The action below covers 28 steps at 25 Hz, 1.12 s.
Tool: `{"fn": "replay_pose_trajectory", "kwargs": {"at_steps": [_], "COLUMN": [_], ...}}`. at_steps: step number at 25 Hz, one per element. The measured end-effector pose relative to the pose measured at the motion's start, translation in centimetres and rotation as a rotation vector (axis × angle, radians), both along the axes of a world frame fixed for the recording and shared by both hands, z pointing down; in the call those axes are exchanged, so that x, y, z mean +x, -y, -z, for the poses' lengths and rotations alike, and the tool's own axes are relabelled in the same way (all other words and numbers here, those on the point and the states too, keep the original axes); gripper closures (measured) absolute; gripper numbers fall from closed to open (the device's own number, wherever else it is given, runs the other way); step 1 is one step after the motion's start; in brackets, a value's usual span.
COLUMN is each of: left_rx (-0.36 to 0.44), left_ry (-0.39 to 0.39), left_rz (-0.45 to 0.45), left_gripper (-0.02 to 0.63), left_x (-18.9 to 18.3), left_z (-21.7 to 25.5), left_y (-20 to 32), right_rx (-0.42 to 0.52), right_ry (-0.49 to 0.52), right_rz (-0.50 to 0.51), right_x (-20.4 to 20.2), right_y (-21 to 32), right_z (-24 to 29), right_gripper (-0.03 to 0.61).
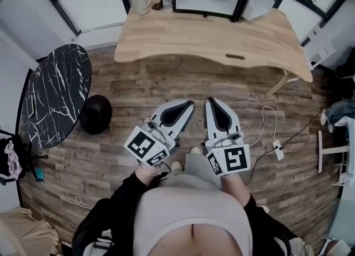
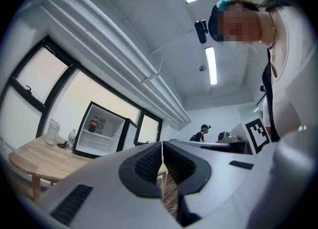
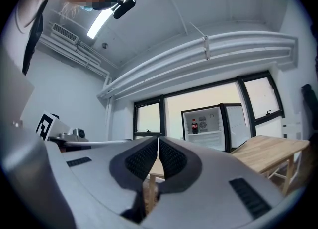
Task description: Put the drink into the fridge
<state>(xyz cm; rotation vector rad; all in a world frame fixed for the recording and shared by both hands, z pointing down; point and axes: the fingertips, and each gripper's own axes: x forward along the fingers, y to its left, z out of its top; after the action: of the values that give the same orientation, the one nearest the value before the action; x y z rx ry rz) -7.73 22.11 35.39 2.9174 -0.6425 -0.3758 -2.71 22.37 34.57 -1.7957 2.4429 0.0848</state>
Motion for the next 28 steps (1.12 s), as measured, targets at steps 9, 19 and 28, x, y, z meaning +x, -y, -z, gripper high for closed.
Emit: {"fn": "replay_pose_trajectory", "kwargs": {"at_steps": [9,19,28], "left_rx": [0.029,0.032,0.029], "left_ry": [-0.008,-0.011,-0.014], "left_rz": [0.0,0.004,-0.01], "left_gripper": [0.603,0.603,0.603], "left_x": [0.5,-0.2,-0.4], "left_z": [1.7,1.6,1.6], "left_y": [-1.8,-2.7,-2.7], "right_rx": [0.032,0.036,0.027], "right_ry": [-0.011,-0.038,-0.033], "right_rz": [0.018,0.011,0.012], "right_x": [-0.2,-1.0,-1.5], "right_y": [-1.8,-2.8,-2.8], "right_z": [1.7,1.1,1.0], "right_gripper": [0.548,0.551,0.551]}}
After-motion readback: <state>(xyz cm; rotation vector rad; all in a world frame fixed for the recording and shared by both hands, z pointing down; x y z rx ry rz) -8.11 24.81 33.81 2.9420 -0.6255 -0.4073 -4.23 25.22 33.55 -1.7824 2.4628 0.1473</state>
